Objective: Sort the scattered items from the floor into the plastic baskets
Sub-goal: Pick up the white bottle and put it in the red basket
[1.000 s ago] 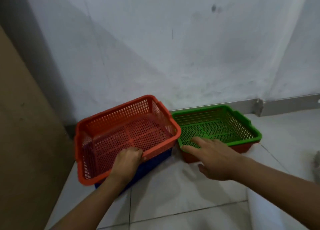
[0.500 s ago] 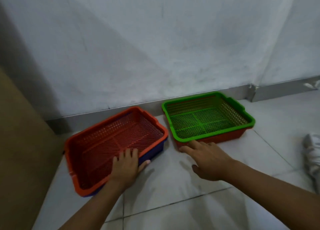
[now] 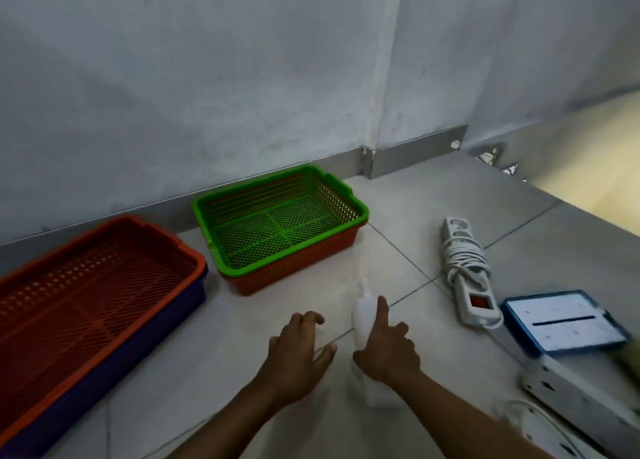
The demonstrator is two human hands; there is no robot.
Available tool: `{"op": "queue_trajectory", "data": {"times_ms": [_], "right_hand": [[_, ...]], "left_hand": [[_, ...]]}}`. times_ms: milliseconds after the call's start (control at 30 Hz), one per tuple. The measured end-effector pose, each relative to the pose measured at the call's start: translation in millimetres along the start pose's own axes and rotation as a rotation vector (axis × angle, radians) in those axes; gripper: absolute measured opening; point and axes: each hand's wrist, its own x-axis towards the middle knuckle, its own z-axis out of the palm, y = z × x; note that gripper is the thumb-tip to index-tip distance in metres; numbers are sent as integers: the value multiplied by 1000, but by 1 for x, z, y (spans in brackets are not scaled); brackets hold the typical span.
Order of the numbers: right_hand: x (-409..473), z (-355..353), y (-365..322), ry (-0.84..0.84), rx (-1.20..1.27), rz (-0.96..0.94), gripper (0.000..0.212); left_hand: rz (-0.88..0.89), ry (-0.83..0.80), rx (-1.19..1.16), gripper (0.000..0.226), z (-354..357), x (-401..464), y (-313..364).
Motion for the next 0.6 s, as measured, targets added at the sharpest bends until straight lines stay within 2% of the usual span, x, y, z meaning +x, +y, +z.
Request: {"op": "queue_trajectory", "data": {"times_ms": [100, 167, 233, 300, 433, 500, 600], "right_hand": [[2, -8, -4, 3, 256, 17, 110], [-3, -14, -20, 91, 441, -35, 98], [-12, -20, -48, 155, 568, -127, 81], [-21, -29, -78, 124, 665, -241, 69], [-40, -36, -135, -1, 764, -444, 65], [-49, -33, -157, -88, 784, -494, 63], [-58, -27, -179, -284, 755, -523, 61]], "left_hand": [[-126, -56, -253, 52, 0, -2, 0], [-236, -112, -440, 73, -6, -4, -1], [-271, -127, -547, 94, -15, -6, -3], [-222, -4, -567, 99, -26, -7, -4], [-158, 394, -577, 80, -62, -11, -22], [-140, 509, -517, 72, -84, -21, -39], [-209, 679, -383, 65, -122, -43, -72]]}}
